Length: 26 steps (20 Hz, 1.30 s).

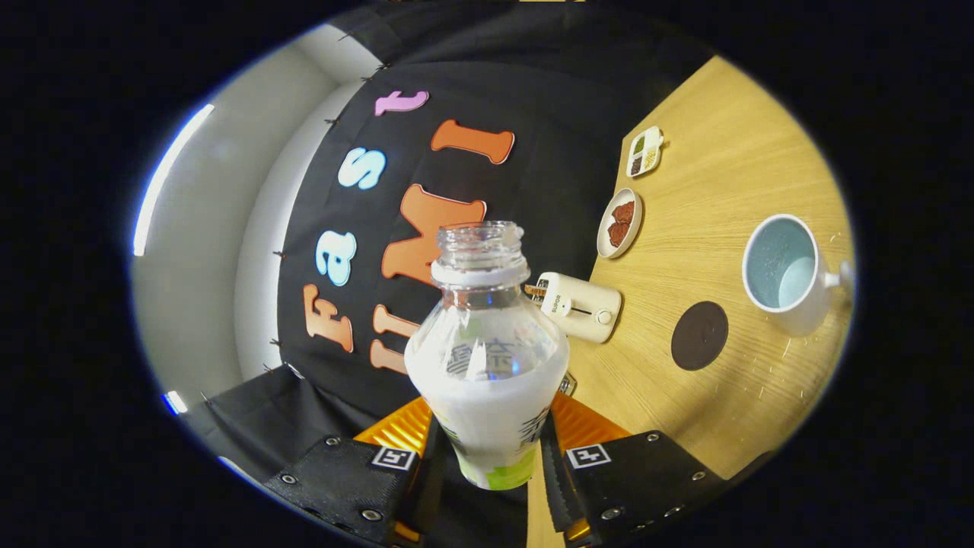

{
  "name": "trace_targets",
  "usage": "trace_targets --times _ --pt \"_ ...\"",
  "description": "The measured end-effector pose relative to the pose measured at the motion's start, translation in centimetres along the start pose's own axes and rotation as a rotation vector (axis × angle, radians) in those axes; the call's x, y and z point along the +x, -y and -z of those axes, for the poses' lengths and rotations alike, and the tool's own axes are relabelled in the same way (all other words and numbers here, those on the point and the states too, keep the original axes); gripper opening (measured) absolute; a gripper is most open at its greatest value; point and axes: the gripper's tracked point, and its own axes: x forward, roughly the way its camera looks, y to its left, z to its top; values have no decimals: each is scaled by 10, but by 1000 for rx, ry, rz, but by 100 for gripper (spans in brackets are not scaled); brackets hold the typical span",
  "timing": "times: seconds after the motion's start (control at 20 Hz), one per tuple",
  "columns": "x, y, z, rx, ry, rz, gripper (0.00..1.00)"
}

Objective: Take the bottle from table, then pour the juice into the cup, finally place the bottle on the coaster

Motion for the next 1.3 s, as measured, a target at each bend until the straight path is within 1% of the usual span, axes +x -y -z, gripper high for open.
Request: trace_targets --times 0.15,0.35,0.5,0.75,1.3 --pt "4 2 -1 86 9 -4 57" --pt "8 7 -2 170 6 7 57" --pt "6 7 -2 206 2 16 57" --pt "8 0 -7 252 9 2 57" --pt "12 1 -16 421 27 -16 57"
